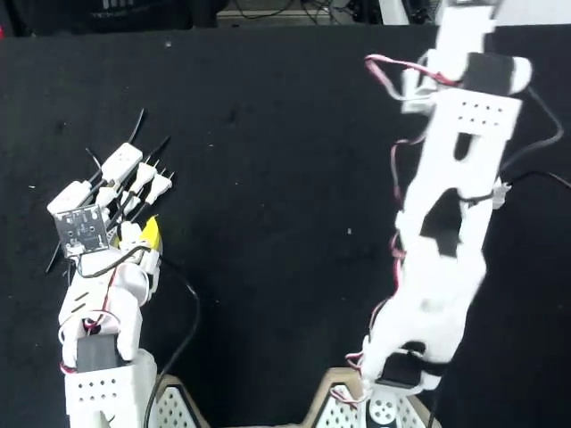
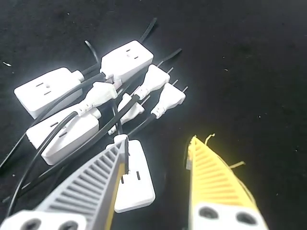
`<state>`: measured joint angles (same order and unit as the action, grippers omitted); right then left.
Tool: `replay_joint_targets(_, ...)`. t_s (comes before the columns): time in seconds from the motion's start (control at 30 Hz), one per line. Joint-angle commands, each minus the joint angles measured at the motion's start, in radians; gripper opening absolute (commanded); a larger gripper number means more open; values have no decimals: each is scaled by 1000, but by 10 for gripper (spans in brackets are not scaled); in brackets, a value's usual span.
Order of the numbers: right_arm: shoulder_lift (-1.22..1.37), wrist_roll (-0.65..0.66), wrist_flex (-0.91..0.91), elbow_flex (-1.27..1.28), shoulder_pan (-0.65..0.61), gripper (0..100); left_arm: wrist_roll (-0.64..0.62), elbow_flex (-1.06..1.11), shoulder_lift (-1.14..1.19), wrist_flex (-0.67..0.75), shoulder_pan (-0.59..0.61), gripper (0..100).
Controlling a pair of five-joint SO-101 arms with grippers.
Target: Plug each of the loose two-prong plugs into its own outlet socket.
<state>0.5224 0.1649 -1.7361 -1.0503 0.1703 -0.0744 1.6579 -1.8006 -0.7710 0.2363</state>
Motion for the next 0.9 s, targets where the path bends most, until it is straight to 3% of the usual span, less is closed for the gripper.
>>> replay_joint_targets(0.0, -461, 2, 8, 556, -169, 269, -11, -19, -8, 14, 13, 213)
replay_joint_targets(0.27, -885, -5, 311, 1310, -488, 269, -3, -19, -8, 8, 12, 213)
replay_joint_targets(0.4, -983, -6, 568, 1607, -609, 269, -5, -18, -8, 11, 12, 213)
replay_joint_targets(0.6, -1029, -8, 1002, 1965, -640, 269, -2, -19, -8, 6, 15, 213)
replay_joint_targets(0.87, -1061, -86, 1097, 2086, -664, 269, 87, -176, 3, -135, 27, 217)
